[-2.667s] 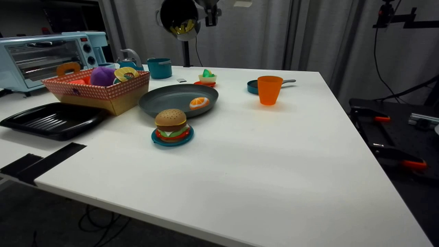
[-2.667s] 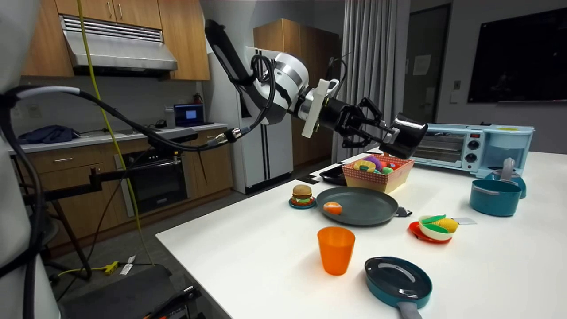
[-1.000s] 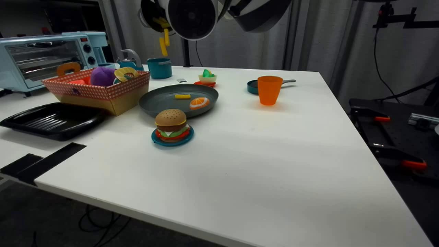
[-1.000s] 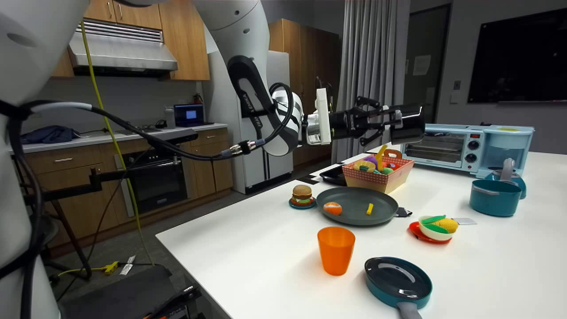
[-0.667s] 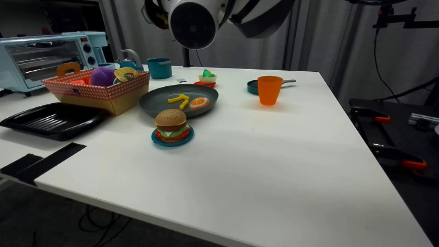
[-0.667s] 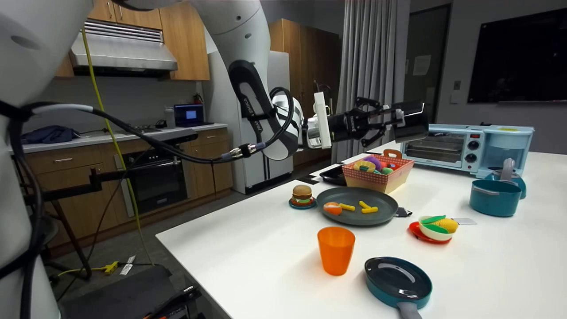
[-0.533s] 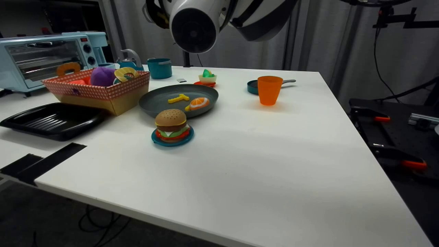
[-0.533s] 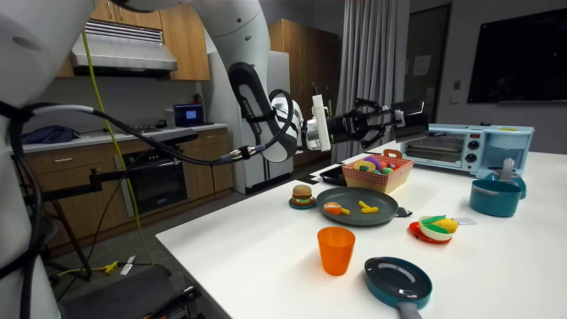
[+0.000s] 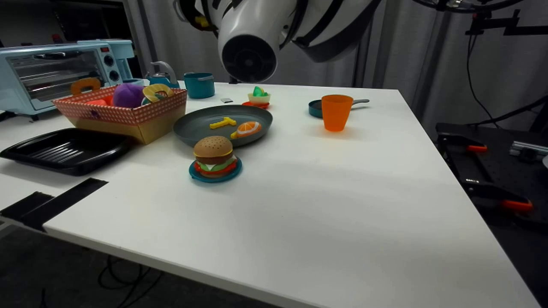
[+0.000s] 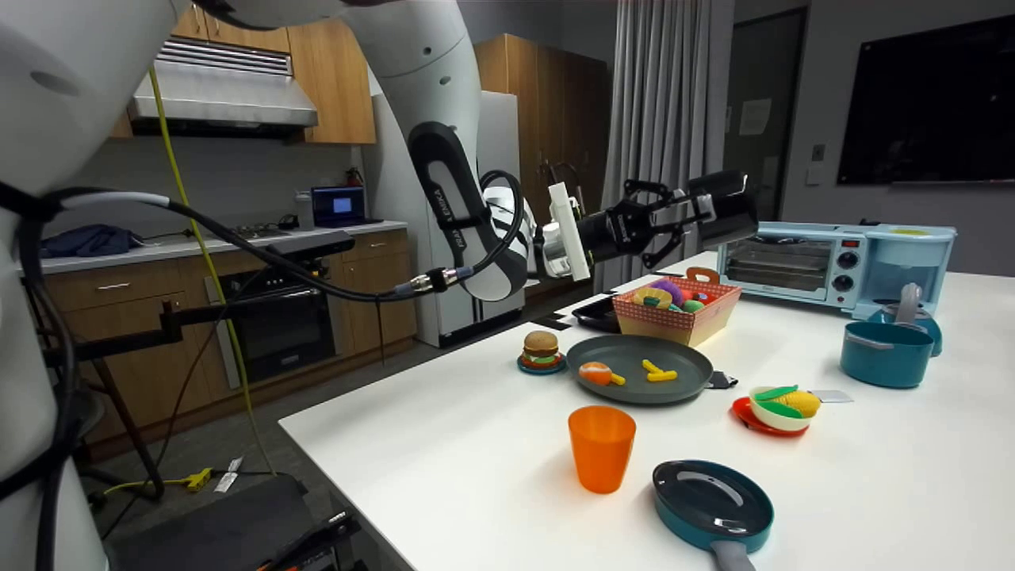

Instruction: Pour the contents of the black pot into the grey plate

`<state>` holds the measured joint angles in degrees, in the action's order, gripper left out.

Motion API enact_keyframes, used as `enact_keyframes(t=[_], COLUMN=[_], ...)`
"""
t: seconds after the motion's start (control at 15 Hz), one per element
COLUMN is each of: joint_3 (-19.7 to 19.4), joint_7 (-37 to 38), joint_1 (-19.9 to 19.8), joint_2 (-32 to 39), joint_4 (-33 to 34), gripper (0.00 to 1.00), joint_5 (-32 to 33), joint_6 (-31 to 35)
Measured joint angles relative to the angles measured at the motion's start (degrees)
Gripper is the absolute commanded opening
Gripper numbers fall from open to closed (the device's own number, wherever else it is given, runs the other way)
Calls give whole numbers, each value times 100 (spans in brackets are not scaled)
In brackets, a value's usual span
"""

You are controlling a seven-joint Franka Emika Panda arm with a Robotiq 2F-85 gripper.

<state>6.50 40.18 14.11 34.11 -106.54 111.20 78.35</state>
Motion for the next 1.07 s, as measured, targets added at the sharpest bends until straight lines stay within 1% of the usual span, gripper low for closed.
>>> enact_keyframes(t=[0.33, 0.53, 0.73, 0.8, 0.93, 1.07], joint_3=[-39, -50, -26, 7, 129, 325], joint_7=[-32, -50, -49, -39, 30, 155], joint_1=[0, -10, -19, -36, -87, -169], joint_2=[-19, -20, -20, -20, -23, -39], joint_4=[-185, -278, -381, -397, -401, -397], gripper=[7, 7, 7, 7, 7, 7], joint_5=[926, 1169, 1162, 1072, 689, 112], joint_6=[-79, -250, -415, -421, -420, -405])
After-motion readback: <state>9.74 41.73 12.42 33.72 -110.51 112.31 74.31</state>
